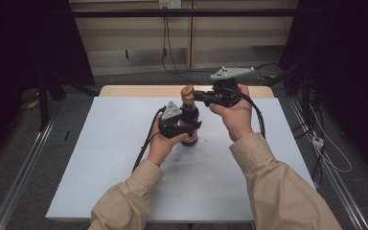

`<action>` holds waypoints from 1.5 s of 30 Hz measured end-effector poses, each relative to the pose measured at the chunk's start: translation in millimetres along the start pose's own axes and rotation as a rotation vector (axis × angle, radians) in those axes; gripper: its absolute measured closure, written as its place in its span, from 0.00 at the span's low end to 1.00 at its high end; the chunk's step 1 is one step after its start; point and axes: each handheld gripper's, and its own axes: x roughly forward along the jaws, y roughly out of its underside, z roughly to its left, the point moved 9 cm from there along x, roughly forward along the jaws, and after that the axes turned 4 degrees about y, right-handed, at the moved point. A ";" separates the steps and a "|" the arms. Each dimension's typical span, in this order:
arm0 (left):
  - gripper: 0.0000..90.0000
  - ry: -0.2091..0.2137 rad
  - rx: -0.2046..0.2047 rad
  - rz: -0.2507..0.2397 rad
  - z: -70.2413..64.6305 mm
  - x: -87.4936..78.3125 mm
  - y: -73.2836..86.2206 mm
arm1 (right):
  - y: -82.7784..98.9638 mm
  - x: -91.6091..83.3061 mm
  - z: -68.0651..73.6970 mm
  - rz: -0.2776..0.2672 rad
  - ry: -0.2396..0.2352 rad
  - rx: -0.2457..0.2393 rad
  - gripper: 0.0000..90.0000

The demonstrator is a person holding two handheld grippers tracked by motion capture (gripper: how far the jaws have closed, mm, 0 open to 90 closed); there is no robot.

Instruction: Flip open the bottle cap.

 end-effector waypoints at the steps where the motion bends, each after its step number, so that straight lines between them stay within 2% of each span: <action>1: 0.34 -0.001 0.001 0.000 0.0 0.1 0.0 | -0.4 -0.1 0.0 -0.001 -0.002 0.004 1.00; 45: 0.34 0.000 -0.008 -0.008 0.1 0.5 0.3 | -7.3 2.1 -0.2 -0.005 0.000 0.000 1.00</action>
